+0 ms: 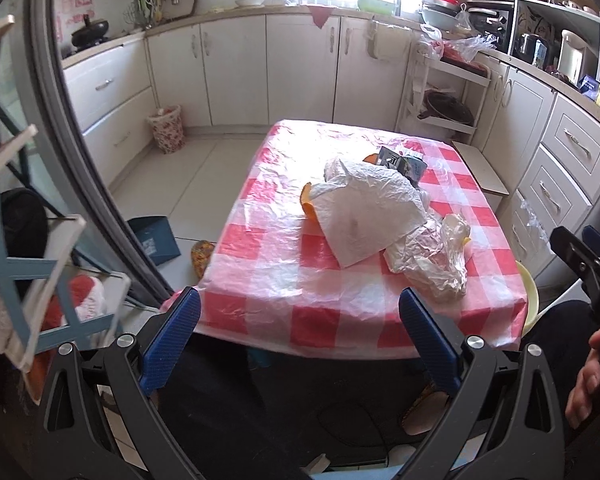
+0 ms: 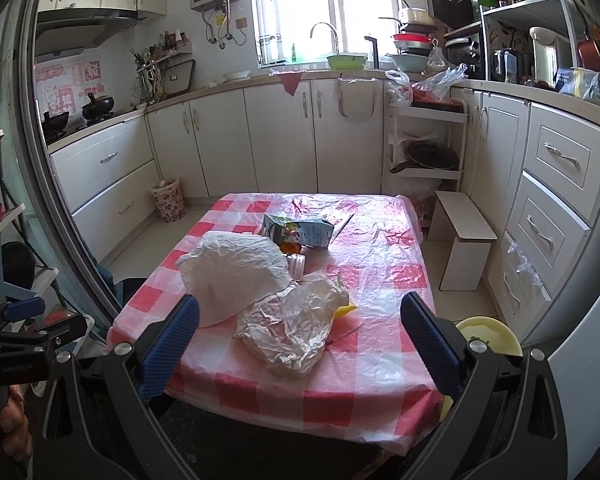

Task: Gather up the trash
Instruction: 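Grasp the white plastic bag with the left tool while the right tool reaches toward the milk carton, then grasp the blue milk carton with the right tool while the left tool lifts the bag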

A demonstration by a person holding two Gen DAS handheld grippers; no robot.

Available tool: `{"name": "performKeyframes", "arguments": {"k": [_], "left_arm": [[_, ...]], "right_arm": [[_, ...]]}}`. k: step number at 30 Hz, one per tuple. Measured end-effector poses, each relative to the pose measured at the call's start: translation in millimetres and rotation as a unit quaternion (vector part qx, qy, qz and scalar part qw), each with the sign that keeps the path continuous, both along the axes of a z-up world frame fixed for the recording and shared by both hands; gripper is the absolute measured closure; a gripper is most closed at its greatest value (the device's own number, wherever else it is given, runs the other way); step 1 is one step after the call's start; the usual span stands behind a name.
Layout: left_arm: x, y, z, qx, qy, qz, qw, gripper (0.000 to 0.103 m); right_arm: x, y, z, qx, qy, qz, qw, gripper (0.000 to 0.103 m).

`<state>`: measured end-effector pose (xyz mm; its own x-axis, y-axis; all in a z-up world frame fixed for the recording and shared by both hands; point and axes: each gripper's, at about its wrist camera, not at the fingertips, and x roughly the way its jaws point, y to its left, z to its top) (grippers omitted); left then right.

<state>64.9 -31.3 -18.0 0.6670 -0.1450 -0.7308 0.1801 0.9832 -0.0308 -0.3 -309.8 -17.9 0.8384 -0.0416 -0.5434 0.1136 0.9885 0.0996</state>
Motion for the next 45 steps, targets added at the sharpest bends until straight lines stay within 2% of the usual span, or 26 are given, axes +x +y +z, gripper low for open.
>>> {"name": "performKeyframes", "arguments": {"k": [4,13,17,18,20,21,22,23,26,29,34,38,41,45], "left_arm": [[30,-16,-16,-0.005,0.004,-0.009,0.9999,0.008],[123,-68,-48,0.004,-0.017,-0.048,0.9987,0.008],[159,-92,-64,0.017,-0.015,-0.072,0.9971,0.01],[167,-96,-69,0.018,-0.006,-0.078,0.9968,0.015],[181,-101,-77,0.002,0.025,-0.095,0.9952,0.053],[184,-103,-79,-0.004,0.033,-0.096,0.9948,0.062],[187,-104,-79,-0.006,0.036,-0.098,0.9945,0.081],[188,-104,-79,-0.011,0.04,-0.105,0.9936,0.096],[182,-98,-68,-0.026,0.028,-0.11,0.9932,0.098],[175,-84,-54,-0.052,0.022,-0.11,0.9924,0.098],[162,-44,-31,-0.08,0.012,-0.079,0.9935,0.098],[154,-22,-33,-0.093,0.019,-0.06,0.9937,0.098],[149,-13,-34,-0.096,0.02,-0.051,0.9939,0.098],[146,-8,-34,-0.101,0.021,-0.046,0.9936,0.098]], "right_arm": [[36,-14,-15,0.015,0.022,0.003,1.0,0.006],[113,-40,-49,0.05,0.078,0.02,0.996,0.006],[129,-54,-61,0.061,0.086,0.013,0.994,0.006],[133,-56,-64,0.065,0.09,0.011,0.994,0.006],[142,-61,-68,0.076,0.097,0.011,0.992,0.006],[146,-63,-69,0.08,0.098,0.012,0.992,0.006],[152,-65,-69,0.085,0.1,0.013,0.991,0.006],[156,-66,-70,0.09,0.102,0.015,0.991,0.006],[174,-71,-75,0.132,0.112,0.026,0.985,0.006],[196,-83,-86,0.214,0.134,0.031,0.967,0.006],[234,-102,-111,0.351,0.168,0.035,0.921,0.006],[261,-108,-127,0.415,0.185,0.031,0.89,0.006],[276,-111,-140,0.469,0.199,0.026,0.86,0.006],[289,-110,-154,0.508,0.208,0.018,0.836,0.008]]}}
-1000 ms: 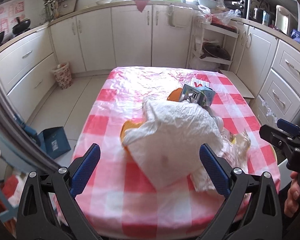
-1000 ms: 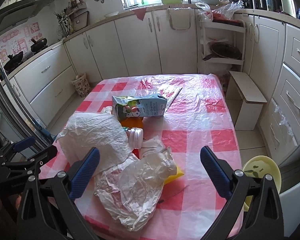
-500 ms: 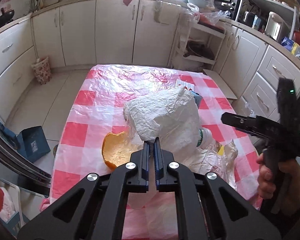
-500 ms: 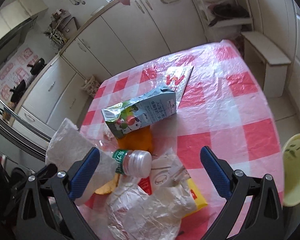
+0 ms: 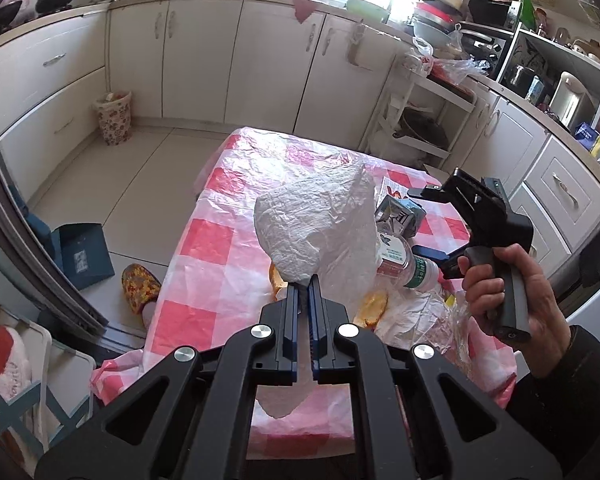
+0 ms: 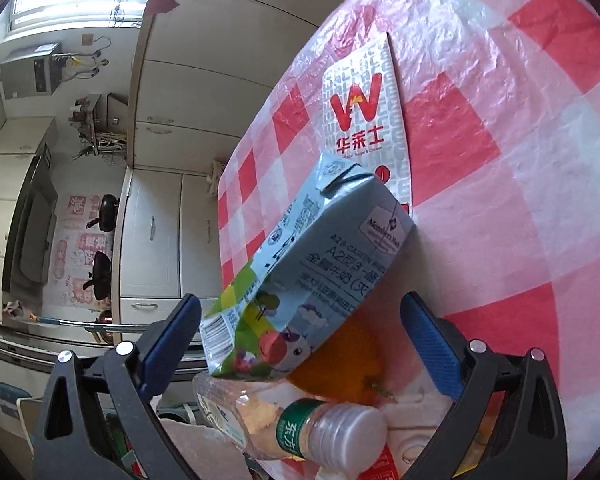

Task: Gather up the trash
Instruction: 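Grasp the blue milk carton with the right tool while the left tool lifts the bag, then carry bag and carton over the yellow bin and open both tools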

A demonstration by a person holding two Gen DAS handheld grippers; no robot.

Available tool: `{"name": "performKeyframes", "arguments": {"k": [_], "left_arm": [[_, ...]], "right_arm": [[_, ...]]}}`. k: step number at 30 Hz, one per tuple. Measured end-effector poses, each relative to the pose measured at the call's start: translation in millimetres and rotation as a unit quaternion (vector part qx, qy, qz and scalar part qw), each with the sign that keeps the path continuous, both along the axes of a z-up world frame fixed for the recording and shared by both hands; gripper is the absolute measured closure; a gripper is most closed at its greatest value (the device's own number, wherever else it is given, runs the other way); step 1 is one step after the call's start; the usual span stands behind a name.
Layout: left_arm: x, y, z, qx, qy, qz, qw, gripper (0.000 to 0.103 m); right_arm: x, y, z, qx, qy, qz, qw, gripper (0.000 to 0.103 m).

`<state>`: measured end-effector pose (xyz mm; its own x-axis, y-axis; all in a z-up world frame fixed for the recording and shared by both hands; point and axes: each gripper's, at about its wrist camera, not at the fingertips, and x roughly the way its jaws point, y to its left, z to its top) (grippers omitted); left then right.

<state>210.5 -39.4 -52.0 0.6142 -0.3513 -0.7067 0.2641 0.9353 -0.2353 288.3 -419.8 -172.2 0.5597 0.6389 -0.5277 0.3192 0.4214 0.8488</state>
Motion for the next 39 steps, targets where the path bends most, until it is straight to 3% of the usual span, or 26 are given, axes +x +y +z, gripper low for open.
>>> {"name": "performKeyframes", "arguments": {"k": [2,4,5,7,16,26,33,39], "left_arm": [[0,1,0,-0.001,0.0,0.0,1.0,0.098],[-1,1,0,-0.002,0.0,0.001,1.0,0.098],[-2,0,0,-0.002,0.001,0.001,1.0,0.098],[-2,1,0,-0.002,0.001,0.0,1.0,0.098],[-11,1,10,-0.001,-0.012,0.006,0.9999,0.098],[-35,-6,37,-0.014,-0.039,-0.001,0.9991,0.098],[-47,-50,67,-0.039,-0.064,-0.056,0.9956,0.098],[-54,-133,75,-0.073,-0.061,-0.142,0.9853,0.098]], "right_arm": [[3,1,-1,0.014,-0.005,-0.003,1.0,0.012],[6,2,-5,0.036,-0.003,-0.004,0.999,0.033],[7,2,-7,0.036,0.0,-0.006,0.999,0.035],[7,0,-10,0.041,-0.007,-0.014,0.999,0.051],[-6,-12,17,0.031,-0.078,-0.023,0.996,0.069],[-46,-38,61,0.021,-0.156,-0.021,0.987,0.07],[-111,-104,93,-0.094,-0.173,-0.07,0.978,0.07],[-173,-170,73,-0.256,-0.083,-0.129,0.954,0.07]]}}
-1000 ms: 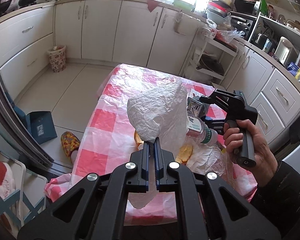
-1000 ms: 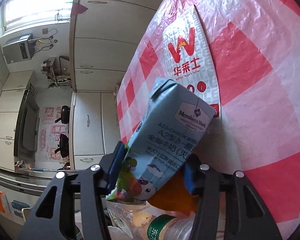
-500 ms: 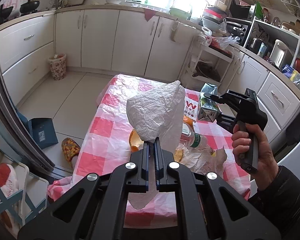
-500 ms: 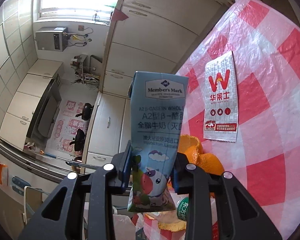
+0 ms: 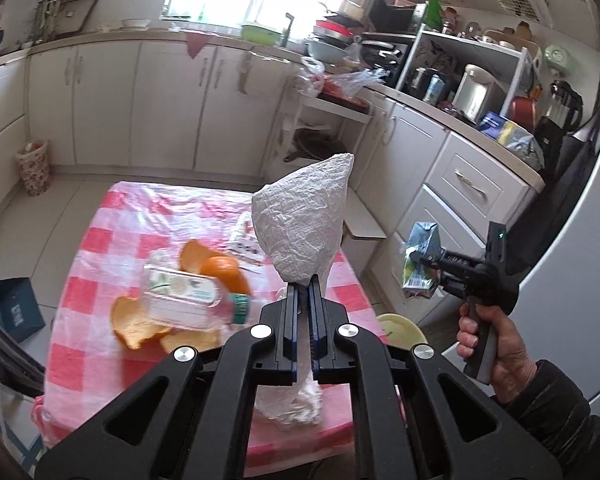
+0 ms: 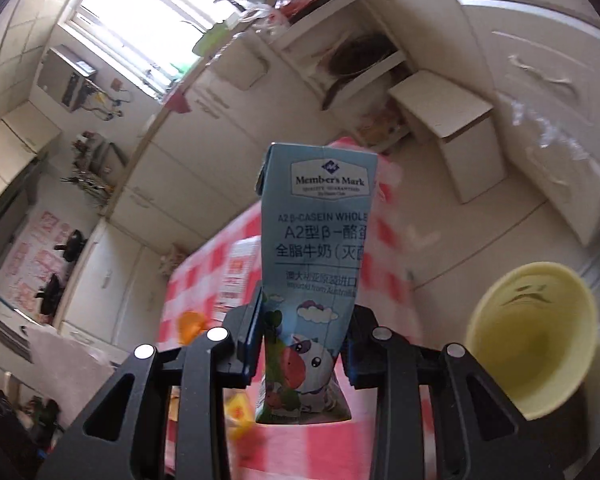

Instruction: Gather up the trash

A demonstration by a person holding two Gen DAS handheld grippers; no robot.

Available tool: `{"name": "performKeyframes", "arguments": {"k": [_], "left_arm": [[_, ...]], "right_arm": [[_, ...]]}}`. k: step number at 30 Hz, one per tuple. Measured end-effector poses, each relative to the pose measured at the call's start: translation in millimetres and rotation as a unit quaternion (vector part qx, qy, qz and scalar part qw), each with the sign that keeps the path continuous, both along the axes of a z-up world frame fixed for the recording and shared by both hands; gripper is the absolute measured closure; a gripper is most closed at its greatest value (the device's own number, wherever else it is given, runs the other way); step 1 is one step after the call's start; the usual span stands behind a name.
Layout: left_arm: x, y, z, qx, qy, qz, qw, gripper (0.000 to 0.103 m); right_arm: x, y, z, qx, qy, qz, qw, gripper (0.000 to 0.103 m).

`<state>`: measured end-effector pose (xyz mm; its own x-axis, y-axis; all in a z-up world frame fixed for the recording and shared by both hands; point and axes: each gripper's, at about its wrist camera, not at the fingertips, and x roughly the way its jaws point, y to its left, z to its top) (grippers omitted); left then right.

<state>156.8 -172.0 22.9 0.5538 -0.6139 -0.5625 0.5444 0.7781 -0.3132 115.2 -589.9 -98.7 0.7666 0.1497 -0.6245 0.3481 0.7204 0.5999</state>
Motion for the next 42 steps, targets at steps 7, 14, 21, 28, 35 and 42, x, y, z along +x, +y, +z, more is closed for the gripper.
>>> {"name": "performKeyframes", "arguments": {"k": [7,14,21,28,35,42], "left_arm": [[-11,-118,-17,-0.007,0.027,-0.085,0.996,0.098],[-17,-218,-64,0.02,0.07,-0.131,0.9887,0.098],[-19,-316,-139,0.058,0.133,-0.158,0.9768,0.098],[-19,-370,-194,0.138,0.169,-0.152,0.964,0.051],[-22,-281,-126,0.121,0.114,-0.103,0.9807,0.034],[-40,-129,-80,0.097,0.077,-0.007,0.9922,0.022]], "right_arm": [[-12,-60,-106,-0.021,0.205,-0.068,0.976,0.065],[-29,-94,-76,-0.009,0.137,-0.176,0.975,0.04],[-56,-73,30,-0.125,-0.045,-0.206,0.97,0.025],[-37,-61,49,-0.192,-0.066,-0.179,0.963,0.02],[-38,-38,65,-0.196,-0.093,-0.17,0.961,0.02],[-8,17,77,-0.201,-0.107,-0.113,0.967,0.015]]}}
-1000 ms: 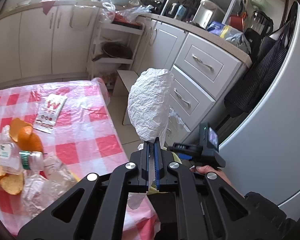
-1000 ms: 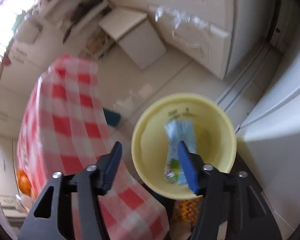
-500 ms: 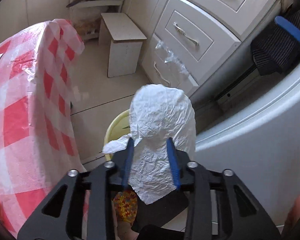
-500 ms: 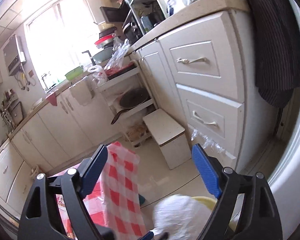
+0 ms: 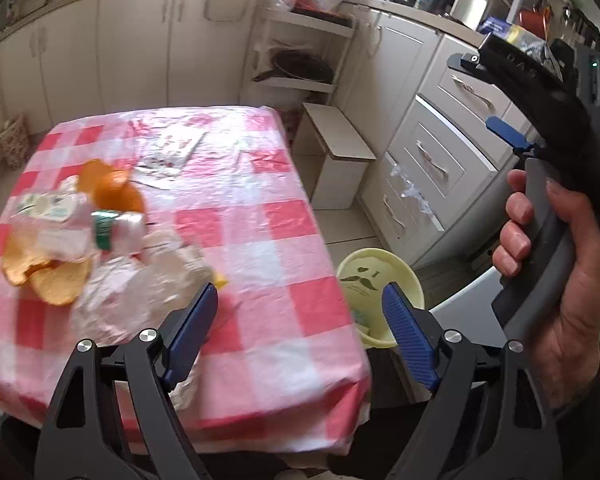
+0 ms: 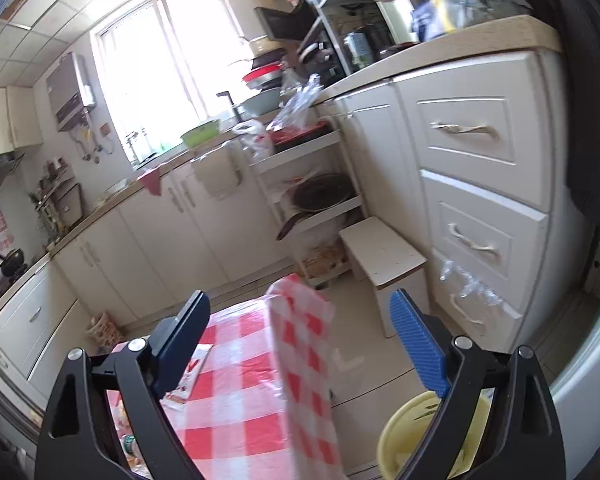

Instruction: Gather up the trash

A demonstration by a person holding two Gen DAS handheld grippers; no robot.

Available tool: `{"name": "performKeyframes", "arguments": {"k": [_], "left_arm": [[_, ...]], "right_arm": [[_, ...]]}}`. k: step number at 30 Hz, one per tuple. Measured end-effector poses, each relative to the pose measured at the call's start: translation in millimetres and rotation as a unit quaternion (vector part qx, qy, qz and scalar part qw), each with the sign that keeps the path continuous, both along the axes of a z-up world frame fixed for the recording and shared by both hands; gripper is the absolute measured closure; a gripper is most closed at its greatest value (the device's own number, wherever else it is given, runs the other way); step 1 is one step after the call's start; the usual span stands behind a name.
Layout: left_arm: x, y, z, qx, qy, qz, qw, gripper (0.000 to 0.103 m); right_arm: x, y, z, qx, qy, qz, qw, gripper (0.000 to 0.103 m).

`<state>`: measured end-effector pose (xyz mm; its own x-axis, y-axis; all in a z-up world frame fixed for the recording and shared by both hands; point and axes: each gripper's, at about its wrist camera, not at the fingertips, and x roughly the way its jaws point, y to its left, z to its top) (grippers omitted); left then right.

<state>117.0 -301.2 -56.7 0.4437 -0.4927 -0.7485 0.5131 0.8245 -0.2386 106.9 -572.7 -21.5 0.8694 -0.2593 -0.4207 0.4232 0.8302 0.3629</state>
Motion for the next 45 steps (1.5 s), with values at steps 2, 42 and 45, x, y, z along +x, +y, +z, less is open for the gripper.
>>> {"name": "performKeyframes", "arguments": {"k": [2,42,45], "left_arm": [[-7,33,5,0.001,-0.005,0.024,0.9997,0.02],[-26,140,10,-0.025,0.007,0.104,0.9943,0.017],[-26,140,10,-0.026,0.009,0.104,0.9942,0.017]], "right_arm": [[10,16,1,0.0,0.003,0.017,1.0,0.015],[67,107,-11,-0.041,0.052,0.102,0.993,0.013],[66,107,-11,-0.041,0.052,0.102,0.993,0.013]]}}
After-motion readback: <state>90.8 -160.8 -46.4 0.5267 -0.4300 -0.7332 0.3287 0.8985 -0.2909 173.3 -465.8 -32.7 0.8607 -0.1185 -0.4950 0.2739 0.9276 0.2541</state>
